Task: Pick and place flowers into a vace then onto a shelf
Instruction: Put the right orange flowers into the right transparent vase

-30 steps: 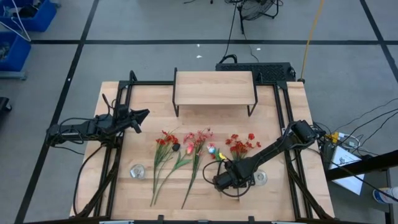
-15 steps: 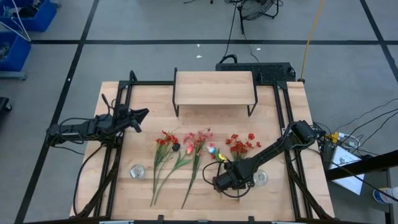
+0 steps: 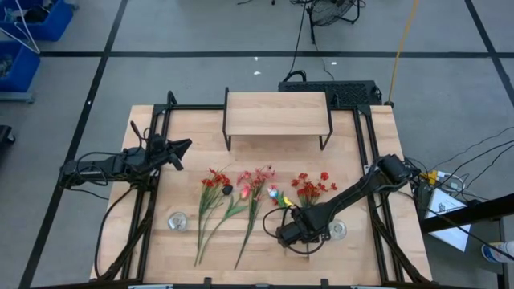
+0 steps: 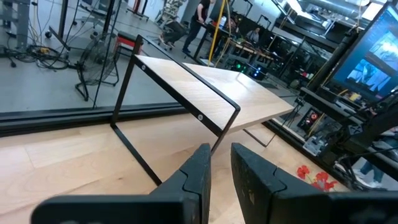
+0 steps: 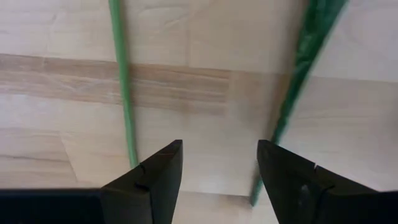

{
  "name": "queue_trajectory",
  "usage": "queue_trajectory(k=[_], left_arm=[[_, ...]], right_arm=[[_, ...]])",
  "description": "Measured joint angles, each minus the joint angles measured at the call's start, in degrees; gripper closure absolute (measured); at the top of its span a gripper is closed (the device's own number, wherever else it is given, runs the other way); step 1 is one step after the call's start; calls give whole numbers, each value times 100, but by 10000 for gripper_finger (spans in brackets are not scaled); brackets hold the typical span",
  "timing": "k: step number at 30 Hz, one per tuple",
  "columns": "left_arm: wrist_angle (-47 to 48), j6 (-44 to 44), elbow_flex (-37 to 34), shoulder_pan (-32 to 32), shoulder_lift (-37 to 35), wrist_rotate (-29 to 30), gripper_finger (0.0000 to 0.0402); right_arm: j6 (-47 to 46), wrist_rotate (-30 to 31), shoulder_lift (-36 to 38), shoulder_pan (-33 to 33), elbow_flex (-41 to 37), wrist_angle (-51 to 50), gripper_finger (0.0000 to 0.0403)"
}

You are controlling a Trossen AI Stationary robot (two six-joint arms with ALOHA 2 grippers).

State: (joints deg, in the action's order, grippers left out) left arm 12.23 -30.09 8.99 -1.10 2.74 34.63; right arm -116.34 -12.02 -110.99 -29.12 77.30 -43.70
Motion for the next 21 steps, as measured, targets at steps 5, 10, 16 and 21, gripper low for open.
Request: queue_trajectory(k=[5,10,16,21], left_arm=[[0,0,0,0,0,2,334],[0,2,0,0,18,8,334],[2,2,0,0,26,11,334],[0,-2,0,0,26,9,334]], right_arm=[[24,-21,3,-20,0,-110,204],[-38,-22,-50,-20,2,-225,204],[-112,0,-45,-20,-105,-368,204],[-214,-36,-4,-17,-511,235,208]])
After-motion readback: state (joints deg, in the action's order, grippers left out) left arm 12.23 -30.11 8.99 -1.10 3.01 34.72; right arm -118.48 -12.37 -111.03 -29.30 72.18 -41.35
